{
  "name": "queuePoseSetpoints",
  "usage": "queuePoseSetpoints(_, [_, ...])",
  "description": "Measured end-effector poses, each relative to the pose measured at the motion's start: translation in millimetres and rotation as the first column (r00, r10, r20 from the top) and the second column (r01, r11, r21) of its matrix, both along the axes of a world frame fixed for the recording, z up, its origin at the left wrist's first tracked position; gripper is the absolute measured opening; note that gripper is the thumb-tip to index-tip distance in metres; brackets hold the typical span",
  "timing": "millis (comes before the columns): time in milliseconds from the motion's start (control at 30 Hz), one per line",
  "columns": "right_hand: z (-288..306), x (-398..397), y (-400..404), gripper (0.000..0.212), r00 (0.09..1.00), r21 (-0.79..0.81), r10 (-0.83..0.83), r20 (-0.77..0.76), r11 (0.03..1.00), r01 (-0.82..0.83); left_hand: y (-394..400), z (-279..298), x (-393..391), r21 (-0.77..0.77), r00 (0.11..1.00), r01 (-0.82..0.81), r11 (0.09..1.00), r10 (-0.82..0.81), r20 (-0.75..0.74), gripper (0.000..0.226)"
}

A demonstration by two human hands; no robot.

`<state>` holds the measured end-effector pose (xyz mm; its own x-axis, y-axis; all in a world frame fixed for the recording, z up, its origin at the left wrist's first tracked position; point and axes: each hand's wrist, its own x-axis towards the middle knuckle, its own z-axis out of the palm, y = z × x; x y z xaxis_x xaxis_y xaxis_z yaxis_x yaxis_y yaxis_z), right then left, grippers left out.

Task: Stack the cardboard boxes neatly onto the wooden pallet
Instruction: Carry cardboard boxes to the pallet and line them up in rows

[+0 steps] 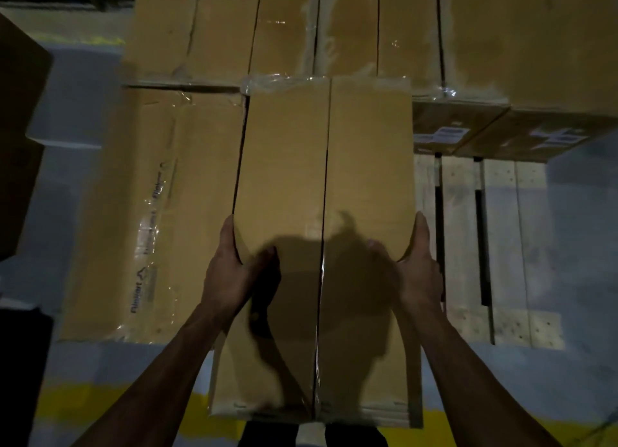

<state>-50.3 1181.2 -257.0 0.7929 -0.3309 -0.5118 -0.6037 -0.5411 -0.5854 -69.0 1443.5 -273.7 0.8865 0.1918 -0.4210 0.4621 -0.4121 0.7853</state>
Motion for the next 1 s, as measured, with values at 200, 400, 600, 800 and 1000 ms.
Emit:
queuePoseSetpoints(200, [-40.5,7.1,13.4,0.115,1.0,0.014,-0.006,0.028,1.0,0.006,12.8,-33.4,15.3,0.025,0.995,0.013,1.0,-0.015,0.099,0.067])
queuePoseSetpoints(400, [-65.3,5.3,27.8,0.11,0.998,0.025,-0.021,0.053,0.999,0.02,32.1,-78.0,17.8,0.072,0.998,0.0,0.997,-0.004,0.057,0.099])
queuePoseSetpoints(600, [-77.1,9.8,38.4,0.111,0.999,0.016,-0.025,0.041,1.0,0.024,32.2,-87.8,20.2,0.287,0.999,0.005,0.958,-0.015,0.032,0.113])
queuePoseSetpoints(800, [-90.6,17.0,42.1,0.111,1.0,-0.009,-0.029,-0.002,1.0,0.029,34.6,-107.2,23.0,0.437,0.997,0.072,0.897,-0.068,-0.025,0.11])
queuePoseSetpoints(1000, [-104.0,22.4,45.3,0.109,0.999,-0.036,-0.03,-0.024,0.999,0.029,27.3,-120.0,22.2,0.591,0.981,0.194,0.783,-0.163,-0.106,0.105])
